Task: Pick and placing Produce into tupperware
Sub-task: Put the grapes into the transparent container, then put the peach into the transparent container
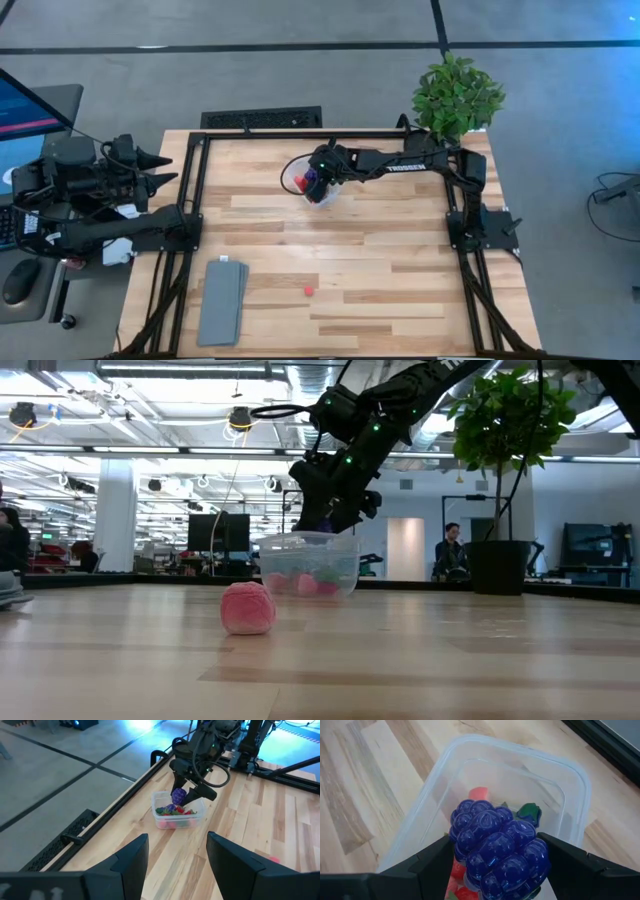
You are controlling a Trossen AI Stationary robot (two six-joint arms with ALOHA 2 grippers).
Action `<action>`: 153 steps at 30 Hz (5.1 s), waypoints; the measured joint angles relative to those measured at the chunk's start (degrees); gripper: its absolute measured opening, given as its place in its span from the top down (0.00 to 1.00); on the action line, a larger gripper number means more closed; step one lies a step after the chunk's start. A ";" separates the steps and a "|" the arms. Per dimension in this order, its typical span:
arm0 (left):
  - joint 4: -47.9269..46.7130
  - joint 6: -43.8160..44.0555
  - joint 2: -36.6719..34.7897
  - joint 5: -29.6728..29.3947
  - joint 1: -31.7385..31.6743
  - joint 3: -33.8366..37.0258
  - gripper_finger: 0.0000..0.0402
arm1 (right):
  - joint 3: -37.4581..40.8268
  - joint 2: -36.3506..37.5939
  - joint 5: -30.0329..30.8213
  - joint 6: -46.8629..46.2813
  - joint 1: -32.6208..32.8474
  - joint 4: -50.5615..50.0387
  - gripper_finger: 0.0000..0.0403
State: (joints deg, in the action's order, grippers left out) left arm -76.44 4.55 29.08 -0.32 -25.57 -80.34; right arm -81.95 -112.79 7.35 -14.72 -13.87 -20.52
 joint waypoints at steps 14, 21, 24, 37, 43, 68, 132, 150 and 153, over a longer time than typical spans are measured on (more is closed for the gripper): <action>0.00 -0.42 0.00 0.02 -0.02 0.01 0.53 | 0.00 0.07 -0.72 -0.29 0.02 0.01 0.20; -0.02 -0.86 0.00 0.04 -0.01 -0.01 0.53 | -0.02 0.07 -0.72 -0.31 0.02 0.01 0.16; -0.02 -0.86 0.00 0.04 0.00 -0.02 0.53 | -0.02 0.07 -1.27 -0.28 0.02 0.01 0.16; -1.25 -0.43 0.00 0.07 -0.02 -0.02 0.53 | -0.10 2.17 -4.54 3.99 2.81 -12.76 0.19; -1.02 -0.31 0.00 0.11 0.00 0.00 0.53 | 0.03 5.25 -4.01 4.71 5.49 -14.57 0.19; 9.99 7.18 0.00 13.42 0.00 19.08 0.53 | -0.07 28.95 6.47 4.36 14.29 -21.94 0.19; 103.83 33.90 39.92 -7.44 46.27 54.78 0.53 | 5.93 34.27 22.25 -8.93 52.79 -14.36 0.28; 107.46 38.32 44.22 -17.65 54.19 54.76 0.53 | 53.11 68.53 0.35 -8.81 32.00 29.31 0.29; 106.34 38.32 44.22 -18.35 54.17 54.76 0.53 | 56.92 73.71 0.97 -8.83 29.45 29.80 0.29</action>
State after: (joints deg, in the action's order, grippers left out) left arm 29.89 42.87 73.30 -18.66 28.60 -25.58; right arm -25.03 -39.08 8.33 -23.55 15.58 9.28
